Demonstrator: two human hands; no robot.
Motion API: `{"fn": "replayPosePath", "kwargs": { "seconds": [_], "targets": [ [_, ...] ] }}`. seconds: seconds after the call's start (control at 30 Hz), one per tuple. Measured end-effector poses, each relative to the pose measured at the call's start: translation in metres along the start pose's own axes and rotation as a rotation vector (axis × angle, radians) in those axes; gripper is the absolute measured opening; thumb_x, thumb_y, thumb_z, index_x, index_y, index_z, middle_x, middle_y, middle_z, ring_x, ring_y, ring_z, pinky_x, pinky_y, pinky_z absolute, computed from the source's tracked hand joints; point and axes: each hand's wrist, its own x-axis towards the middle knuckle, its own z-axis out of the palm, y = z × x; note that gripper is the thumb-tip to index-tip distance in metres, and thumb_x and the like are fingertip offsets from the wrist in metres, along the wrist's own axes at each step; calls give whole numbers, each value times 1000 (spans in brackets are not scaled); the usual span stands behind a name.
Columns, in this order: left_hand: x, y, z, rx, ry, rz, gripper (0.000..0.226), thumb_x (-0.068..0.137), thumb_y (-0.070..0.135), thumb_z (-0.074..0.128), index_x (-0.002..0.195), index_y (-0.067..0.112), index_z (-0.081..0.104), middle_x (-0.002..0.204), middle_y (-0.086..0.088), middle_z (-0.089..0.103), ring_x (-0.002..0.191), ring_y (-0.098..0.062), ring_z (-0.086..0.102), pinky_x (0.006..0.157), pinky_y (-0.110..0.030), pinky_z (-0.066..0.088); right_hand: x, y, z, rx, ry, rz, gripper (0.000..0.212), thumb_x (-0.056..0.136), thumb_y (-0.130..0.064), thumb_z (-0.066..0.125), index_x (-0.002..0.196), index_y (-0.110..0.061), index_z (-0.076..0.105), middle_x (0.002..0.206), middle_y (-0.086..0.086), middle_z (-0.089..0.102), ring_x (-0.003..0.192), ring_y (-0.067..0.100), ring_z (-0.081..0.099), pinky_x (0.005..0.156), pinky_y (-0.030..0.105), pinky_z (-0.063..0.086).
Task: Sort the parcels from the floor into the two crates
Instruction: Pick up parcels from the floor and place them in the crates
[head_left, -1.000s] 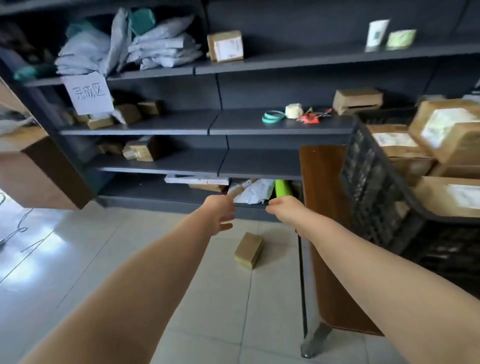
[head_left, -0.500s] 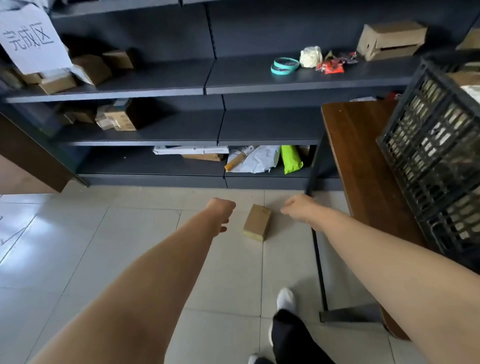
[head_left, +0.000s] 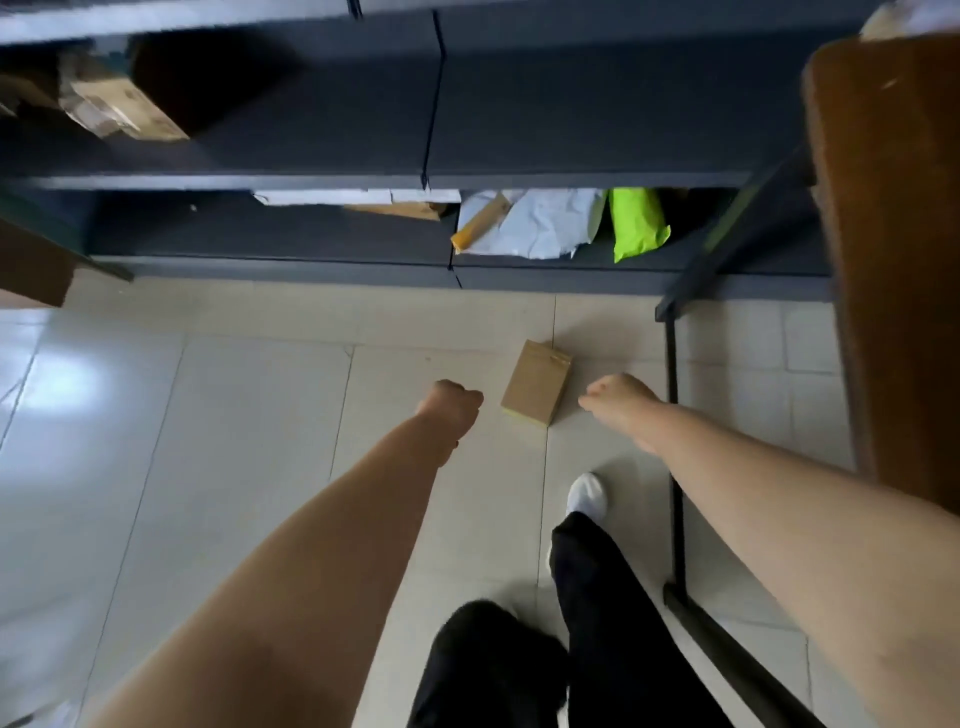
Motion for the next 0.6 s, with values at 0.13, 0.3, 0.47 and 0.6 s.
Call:
{"fn": "replayPosePath", "kwargs": {
  "seconds": [0.13, 0.3, 0.47, 0.6],
  "targets": [
    [74, -9, 36, 128, -72, -45, 2, 92, 15, 55, 92, 14, 54, 92, -14, 53, 83, -26, 50, 76, -32, 43, 69, 15, 17, 114, -70, 117, 23, 95, -17, 52, 97, 0, 67, 110, 20, 64, 97, 26, 57, 84, 30, 42],
    [161, -34, 92, 238, -132, -64, 51, 95, 18, 53, 145, 8, 46, 142, -15, 51, 126, -33, 53, 105, -38, 46, 154, 51, 49, 241, -50, 210, 40, 96, -26, 58, 130, -3, 59, 136, 13, 57, 127, 31, 50, 102, 34, 40],
    [265, -67, 151, 319, -159, -94, 52, 97, 20, 49, 148, 10, 42, 145, -12, 49, 127, -31, 51, 88, -28, 42, 263, 100, 99, 302, -40, 304, 45, 93, -20, 62, 128, 7, 55, 138, 19, 55, 128, 36, 50, 108, 41, 39],
    [351, -84, 186, 402, -132, -63, 49, 98, 20, 50, 145, 9, 43, 144, -14, 50, 128, -31, 51, 85, -27, 40, 342, 128, 143, 393, -53, 367, 41, 93, -26, 63, 127, -3, 59, 132, 16, 58, 123, 31, 52, 98, 34, 41]
  ]
}}
